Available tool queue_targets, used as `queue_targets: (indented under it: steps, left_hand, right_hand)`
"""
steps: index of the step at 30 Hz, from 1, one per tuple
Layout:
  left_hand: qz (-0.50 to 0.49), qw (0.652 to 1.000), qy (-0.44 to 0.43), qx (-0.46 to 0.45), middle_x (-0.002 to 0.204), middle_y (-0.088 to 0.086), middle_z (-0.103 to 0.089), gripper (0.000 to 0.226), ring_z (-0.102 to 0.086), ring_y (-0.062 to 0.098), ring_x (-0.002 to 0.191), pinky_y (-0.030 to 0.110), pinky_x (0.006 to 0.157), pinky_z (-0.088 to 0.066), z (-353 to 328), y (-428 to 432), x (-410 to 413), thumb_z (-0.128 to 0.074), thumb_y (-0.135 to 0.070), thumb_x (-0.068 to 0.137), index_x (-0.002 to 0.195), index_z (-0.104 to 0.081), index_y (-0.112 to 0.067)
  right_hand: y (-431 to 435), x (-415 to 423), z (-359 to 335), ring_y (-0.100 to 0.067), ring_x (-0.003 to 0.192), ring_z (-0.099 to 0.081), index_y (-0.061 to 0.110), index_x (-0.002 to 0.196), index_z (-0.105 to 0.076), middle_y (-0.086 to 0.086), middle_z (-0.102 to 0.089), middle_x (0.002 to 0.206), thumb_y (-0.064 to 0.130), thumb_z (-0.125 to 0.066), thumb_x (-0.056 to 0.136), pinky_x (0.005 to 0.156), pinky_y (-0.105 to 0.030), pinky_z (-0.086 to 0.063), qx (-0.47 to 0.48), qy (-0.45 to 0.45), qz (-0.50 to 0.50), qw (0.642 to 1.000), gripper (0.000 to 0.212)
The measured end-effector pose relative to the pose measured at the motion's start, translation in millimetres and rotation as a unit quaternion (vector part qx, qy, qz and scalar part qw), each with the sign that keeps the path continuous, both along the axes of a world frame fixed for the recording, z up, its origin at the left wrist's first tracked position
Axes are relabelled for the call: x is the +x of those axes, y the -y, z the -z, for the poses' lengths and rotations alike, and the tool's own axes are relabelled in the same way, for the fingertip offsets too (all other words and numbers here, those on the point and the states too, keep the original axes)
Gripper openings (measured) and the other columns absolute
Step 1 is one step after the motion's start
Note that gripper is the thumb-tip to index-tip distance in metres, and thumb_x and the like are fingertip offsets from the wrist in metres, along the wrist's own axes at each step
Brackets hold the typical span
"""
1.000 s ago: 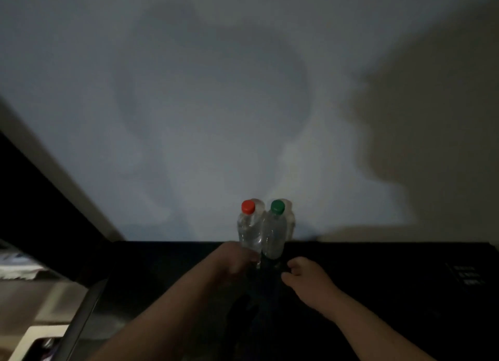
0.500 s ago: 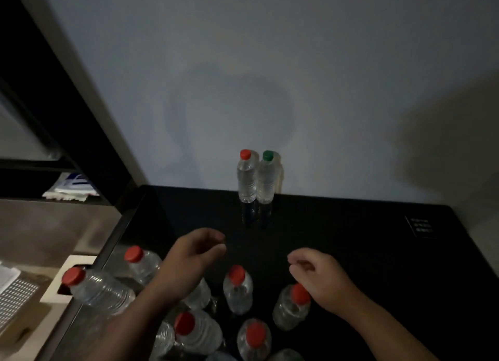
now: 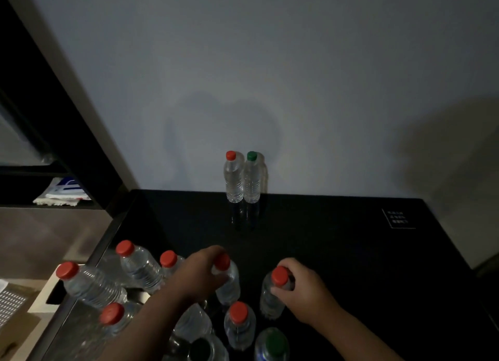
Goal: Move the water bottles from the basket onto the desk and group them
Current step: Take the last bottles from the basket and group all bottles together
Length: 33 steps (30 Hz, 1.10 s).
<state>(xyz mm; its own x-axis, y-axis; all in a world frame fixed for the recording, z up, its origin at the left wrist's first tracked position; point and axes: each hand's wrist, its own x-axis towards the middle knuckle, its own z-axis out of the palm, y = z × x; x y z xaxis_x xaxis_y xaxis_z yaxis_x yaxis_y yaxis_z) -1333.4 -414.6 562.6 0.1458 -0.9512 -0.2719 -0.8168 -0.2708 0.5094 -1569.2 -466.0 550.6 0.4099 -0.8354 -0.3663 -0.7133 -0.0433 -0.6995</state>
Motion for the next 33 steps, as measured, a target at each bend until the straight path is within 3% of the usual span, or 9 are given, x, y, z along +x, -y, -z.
queue_targets:
  steps: [5,8,13,18,20,25,28,33]
  left_hand:
    - [0.043,0.998,0.025,0.033,0.094,-0.010,-0.061,0.026,-0.060,0.007,0.086,0.022,0.073,-0.048,5,26,12,-0.076,-0.033,0.073,0.085,-0.053,-0.036]
    - [0.034,0.999,0.011,0.030,0.089,-0.009,-0.062,0.021,-0.061,0.007,0.081,0.025,0.074,-0.052,1,48,21,-0.076,-0.032,0.071,0.082,-0.058,-0.034]
    - [-0.021,0.998,-0.053,-0.023,0.078,-0.004,-0.064,0.011,-0.060,0.006,0.069,0.019,0.055,-0.040,-18,88,38,-0.073,-0.025,0.073,0.078,-0.064,-0.024]
    - [-0.054,0.994,-0.028,-0.088,0.071,-0.007,-0.059,0.014,-0.055,0.004,0.064,0.020,0.052,-0.039,-18,137,48,-0.070,-0.020,0.075,0.070,-0.057,-0.023]
    - [-0.071,0.992,-0.027,-0.101,0.073,-0.006,-0.060,0.013,-0.057,0.007,0.067,0.023,0.056,-0.044,-11,157,49,-0.070,-0.019,0.077,0.073,-0.058,-0.021]
    - [-0.124,0.986,-0.052,-0.100,0.073,-0.007,-0.056,0.022,-0.054,0.005,0.067,0.020,0.053,-0.035,7,201,57,-0.071,-0.015,0.081,0.073,-0.052,-0.025]
    - [-0.134,0.984,-0.049,-0.108,0.080,-0.004,-0.060,0.012,-0.059,0.014,0.076,0.025,0.063,-0.042,19,220,62,-0.072,-0.016,0.080,0.085,-0.061,-0.017]
    - [-0.131,0.980,-0.083,-0.124,0.090,-0.004,-0.062,0.021,-0.058,0.013,0.085,0.027,0.072,-0.046,31,236,70,-0.072,-0.020,0.080,0.099,-0.063,-0.018]
  right_hand:
    - [-1,6,7,-0.003,0.086,-0.062,0.037,0.093,-0.056,0.009,-0.064,0.092,0.026,-0.072,0.078,0.082,-0.028,-0.054,0.012,0.012,0.052,0.998,0.025]
    - [7,15,11,-0.003,0.083,-0.064,0.037,0.090,-0.059,0.008,-0.067,0.088,0.026,-0.074,0.075,0.081,-0.031,-0.056,0.002,0.023,0.088,0.996,0.024]
    - [42,41,5,-0.008,0.070,-0.063,0.028,0.082,-0.059,0.002,-0.066,0.075,0.021,-0.076,0.067,0.069,-0.034,-0.056,-0.077,0.052,0.113,0.989,0.023]
    - [104,70,-2,-0.002,0.074,-0.063,0.029,0.084,-0.060,0.007,-0.066,0.079,0.021,-0.078,0.072,0.067,-0.019,-0.049,-0.104,0.084,0.110,0.985,0.023]
    - [133,80,0,-0.002,0.074,-0.062,0.028,0.085,-0.061,0.008,-0.067,0.080,0.020,-0.079,0.073,0.066,-0.018,-0.048,-0.108,0.098,0.102,0.984,0.023]
    - [193,106,11,0.002,0.066,-0.053,0.020,0.088,-0.061,0.011,-0.060,0.076,0.017,-0.079,0.075,0.058,-0.009,-0.038,-0.122,0.123,0.084,0.981,0.023]
    - [215,119,21,0.000,0.069,-0.055,0.021,0.087,-0.059,0.009,-0.061,0.078,0.018,-0.078,0.076,0.060,-0.014,-0.038,-0.115,0.129,0.071,0.982,0.022]
    - [233,129,34,-0.004,0.076,-0.057,0.021,0.088,-0.061,0.007,-0.063,0.083,0.019,-0.077,0.077,0.066,-0.018,-0.041,-0.115,0.153,0.082,0.978,0.019]
